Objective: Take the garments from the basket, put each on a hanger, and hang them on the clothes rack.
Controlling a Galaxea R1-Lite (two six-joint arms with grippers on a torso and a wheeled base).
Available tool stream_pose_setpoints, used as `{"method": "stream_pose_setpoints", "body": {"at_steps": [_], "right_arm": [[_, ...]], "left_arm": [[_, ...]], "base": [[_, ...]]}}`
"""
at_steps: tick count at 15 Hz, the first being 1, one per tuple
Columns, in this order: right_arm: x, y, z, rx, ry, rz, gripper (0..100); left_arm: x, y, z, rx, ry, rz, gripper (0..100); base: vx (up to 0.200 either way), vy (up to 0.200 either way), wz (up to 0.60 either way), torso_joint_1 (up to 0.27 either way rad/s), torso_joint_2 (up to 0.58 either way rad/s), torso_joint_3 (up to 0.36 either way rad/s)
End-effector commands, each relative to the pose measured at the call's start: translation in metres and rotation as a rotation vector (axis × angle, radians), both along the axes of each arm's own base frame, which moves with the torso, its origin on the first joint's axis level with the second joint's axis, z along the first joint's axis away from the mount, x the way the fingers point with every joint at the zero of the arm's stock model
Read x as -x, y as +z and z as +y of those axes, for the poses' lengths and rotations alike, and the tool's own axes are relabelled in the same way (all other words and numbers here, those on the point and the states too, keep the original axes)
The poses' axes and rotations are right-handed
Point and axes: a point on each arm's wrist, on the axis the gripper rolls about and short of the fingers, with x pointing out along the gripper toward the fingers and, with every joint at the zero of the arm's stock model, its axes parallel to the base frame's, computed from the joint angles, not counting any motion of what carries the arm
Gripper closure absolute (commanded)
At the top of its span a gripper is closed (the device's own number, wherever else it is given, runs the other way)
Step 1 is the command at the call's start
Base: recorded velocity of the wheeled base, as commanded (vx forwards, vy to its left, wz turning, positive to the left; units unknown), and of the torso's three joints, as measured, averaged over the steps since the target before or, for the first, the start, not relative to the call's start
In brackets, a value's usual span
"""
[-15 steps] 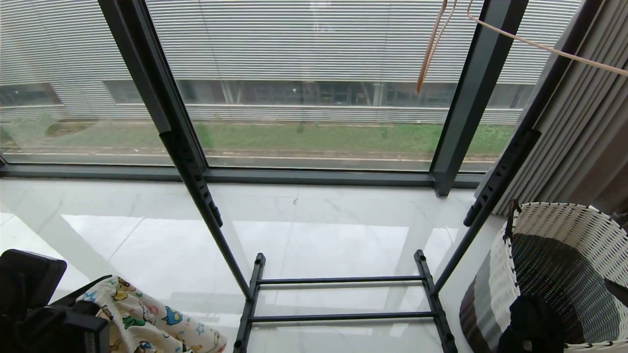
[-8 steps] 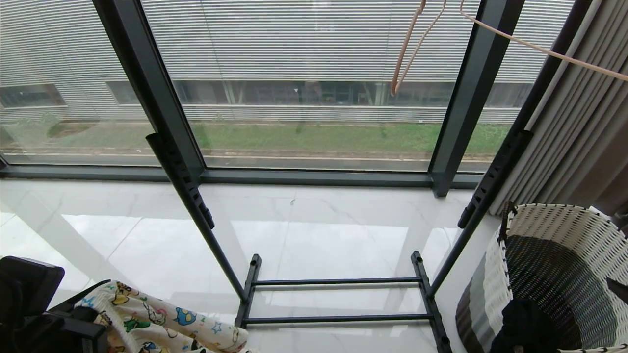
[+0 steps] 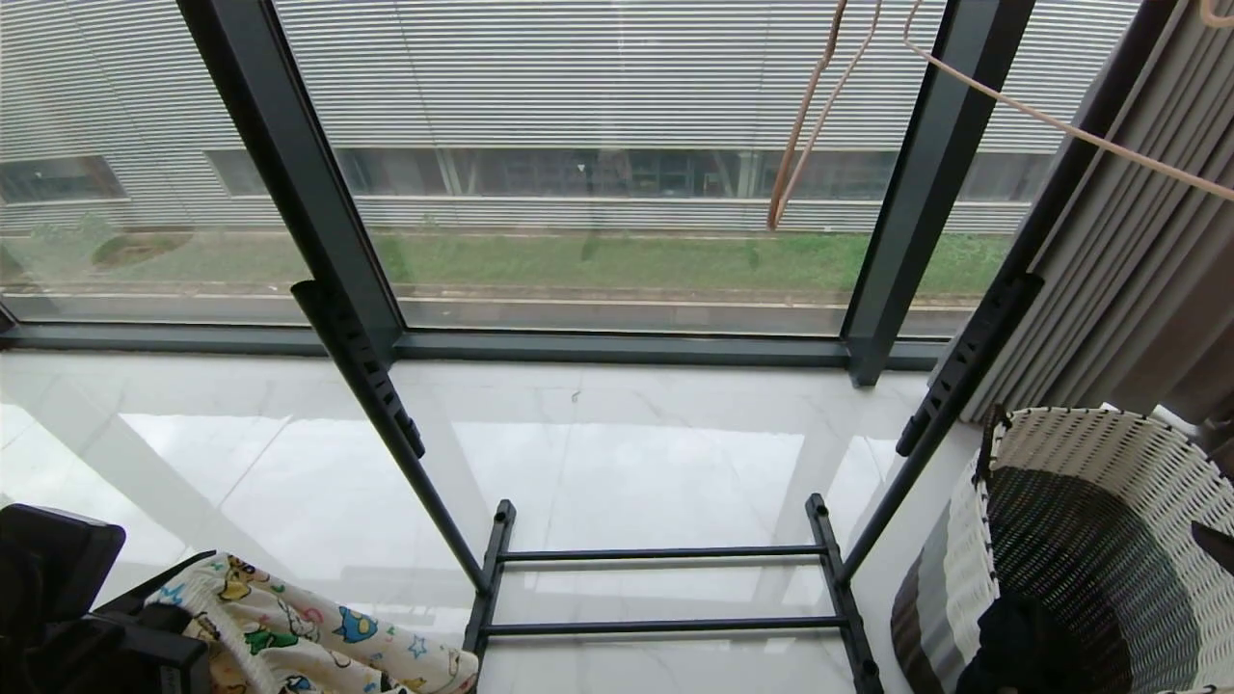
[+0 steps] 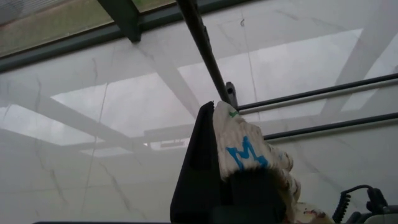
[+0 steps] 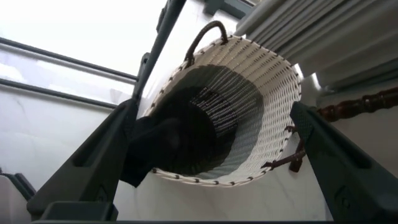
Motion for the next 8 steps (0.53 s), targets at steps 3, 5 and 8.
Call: {"method": "stream_pose_setpoints", "body": {"at_steps": [3,5,8], "right_arm": [[-0.001,0.007,0.000,-0.089,-0.028,-0.022,0],[-0.001,0.013,0.000,-0.135,-0.040,-0.044,0],[-0.004,0.015,0.001,-0.139,-0.040,-0.044,0]], "left_arm": [[0.000,0.001,0.000,0.001,0.001,-0.005,100],[0.000,0.001,0.000,0.003,0.002,-0.005,100],[0.001,0.001,0.001,0.005,0.007,-0.007,100]], "base": [[0.000,0.000,0.00,0.165,-0.54,-0.302],[0.000,0.000,0.00,0.173,-0.48,-0.293],[0.000,0.000,0.00,0.175,-0.47,-0.289]]}}
